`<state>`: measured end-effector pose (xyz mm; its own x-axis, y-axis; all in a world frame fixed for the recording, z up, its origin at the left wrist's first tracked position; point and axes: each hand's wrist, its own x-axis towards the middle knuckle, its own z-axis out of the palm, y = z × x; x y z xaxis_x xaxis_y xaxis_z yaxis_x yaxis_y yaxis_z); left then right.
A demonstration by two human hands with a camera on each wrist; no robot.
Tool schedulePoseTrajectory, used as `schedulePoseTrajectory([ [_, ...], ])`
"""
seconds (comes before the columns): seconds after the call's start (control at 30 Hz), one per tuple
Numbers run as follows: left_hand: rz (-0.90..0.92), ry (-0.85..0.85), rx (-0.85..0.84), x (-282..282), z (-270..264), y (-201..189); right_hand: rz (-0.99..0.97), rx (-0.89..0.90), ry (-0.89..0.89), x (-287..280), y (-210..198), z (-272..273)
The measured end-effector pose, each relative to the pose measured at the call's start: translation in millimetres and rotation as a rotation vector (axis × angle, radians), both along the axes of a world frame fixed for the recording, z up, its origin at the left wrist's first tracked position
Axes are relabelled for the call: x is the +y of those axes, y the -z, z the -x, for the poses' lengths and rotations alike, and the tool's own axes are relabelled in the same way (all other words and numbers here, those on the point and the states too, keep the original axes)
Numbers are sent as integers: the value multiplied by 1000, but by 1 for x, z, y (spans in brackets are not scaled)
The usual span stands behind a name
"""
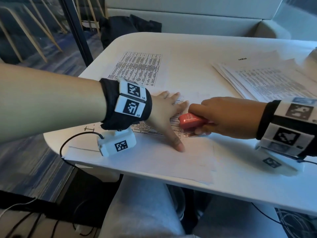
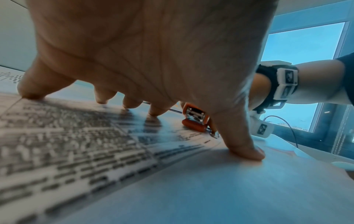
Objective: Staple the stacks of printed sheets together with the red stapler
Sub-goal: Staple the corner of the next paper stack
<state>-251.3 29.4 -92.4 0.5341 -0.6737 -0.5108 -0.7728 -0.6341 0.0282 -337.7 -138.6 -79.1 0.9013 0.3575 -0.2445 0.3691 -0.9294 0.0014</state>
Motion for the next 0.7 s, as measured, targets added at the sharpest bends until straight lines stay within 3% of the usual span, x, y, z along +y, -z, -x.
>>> schedulePoseTrajectory([
  [0.07,3,-7,6,0,0,0,15,-67,-61,1,0,-3],
  [0.27,-8,-2,-3,-1,1,-1,29,15,-62,1,2,-5],
  [0.43,-5,-6,1,-1,1,-1,192,-163,-149,1,5,-9],
  [0.7,-15,-5,-7,-2,-1,-2,26,0,-11,1,10,-10],
])
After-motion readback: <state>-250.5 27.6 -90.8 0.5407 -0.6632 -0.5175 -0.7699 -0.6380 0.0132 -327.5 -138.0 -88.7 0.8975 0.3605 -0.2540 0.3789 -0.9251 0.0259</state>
